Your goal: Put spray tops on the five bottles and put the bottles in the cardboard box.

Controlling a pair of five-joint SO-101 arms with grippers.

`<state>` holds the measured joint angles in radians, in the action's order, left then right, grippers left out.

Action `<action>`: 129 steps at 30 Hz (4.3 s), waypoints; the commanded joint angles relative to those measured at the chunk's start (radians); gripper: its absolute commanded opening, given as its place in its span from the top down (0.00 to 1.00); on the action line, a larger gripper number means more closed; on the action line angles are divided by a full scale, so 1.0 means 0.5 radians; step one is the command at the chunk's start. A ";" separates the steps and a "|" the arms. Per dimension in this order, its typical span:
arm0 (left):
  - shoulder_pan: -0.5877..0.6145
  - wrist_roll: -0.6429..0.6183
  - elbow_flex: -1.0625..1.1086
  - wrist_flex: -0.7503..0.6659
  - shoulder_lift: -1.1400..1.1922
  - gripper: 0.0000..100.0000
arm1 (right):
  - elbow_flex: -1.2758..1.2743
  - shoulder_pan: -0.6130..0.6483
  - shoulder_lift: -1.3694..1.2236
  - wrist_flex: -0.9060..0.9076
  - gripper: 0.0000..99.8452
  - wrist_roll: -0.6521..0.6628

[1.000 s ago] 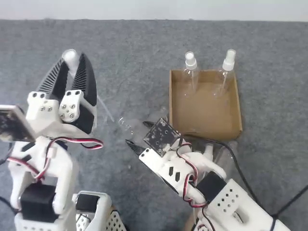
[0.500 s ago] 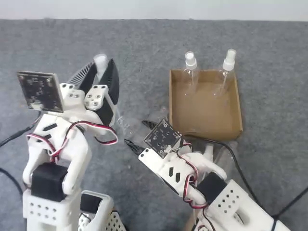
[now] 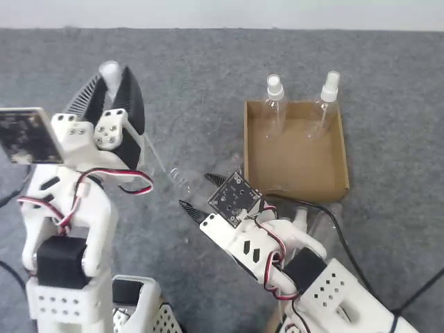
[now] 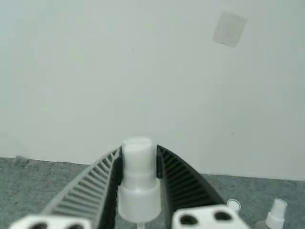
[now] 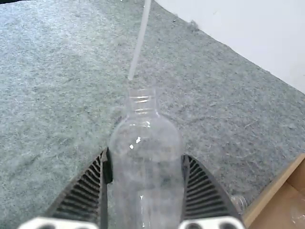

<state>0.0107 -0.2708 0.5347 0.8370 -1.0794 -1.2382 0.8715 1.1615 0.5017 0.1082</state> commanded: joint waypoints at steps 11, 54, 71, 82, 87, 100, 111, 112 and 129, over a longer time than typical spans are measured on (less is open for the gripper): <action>-0.258 -0.028 0.204 -0.080 -0.006 0.99 | 0.009 0.005 0.072 -0.048 0.99 -0.031; -0.249 0.104 0.425 -0.040 -0.221 0.87 | -0.120 -0.170 0.072 -0.526 0.99 -0.402; 0.028 0.310 0.977 0.433 -0.798 0.87 | 0.270 -0.468 0.051 -0.342 0.99 -0.411; -0.420 0.341 1.517 0.359 -1.264 0.71 | 0.580 -0.462 -0.253 -0.330 0.99 -0.423; -0.476 0.338 1.576 0.353 -1.307 0.70 | 0.847 -0.330 -0.477 -0.048 0.99 -0.611; -0.473 0.347 1.708 0.172 -1.298 0.70 | 0.911 -0.195 -0.226 0.336 0.99 -0.626; -0.601 0.350 1.846 0.018 -1.310 0.79 | 0.832 -0.195 -0.112 0.361 0.99 -0.629; -0.598 0.353 1.846 0.015 -1.310 0.79 | 0.810 -0.195 -0.112 0.345 0.99 -0.629; -0.617 0.436 1.846 0.015 -1.310 0.84 | 0.430 -0.195 -0.112 -0.204 0.99 -0.620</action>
<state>-0.2869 -0.0637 1.4645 0.8769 -1.7177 -1.0280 0.7641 1.0879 0.4327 -0.1941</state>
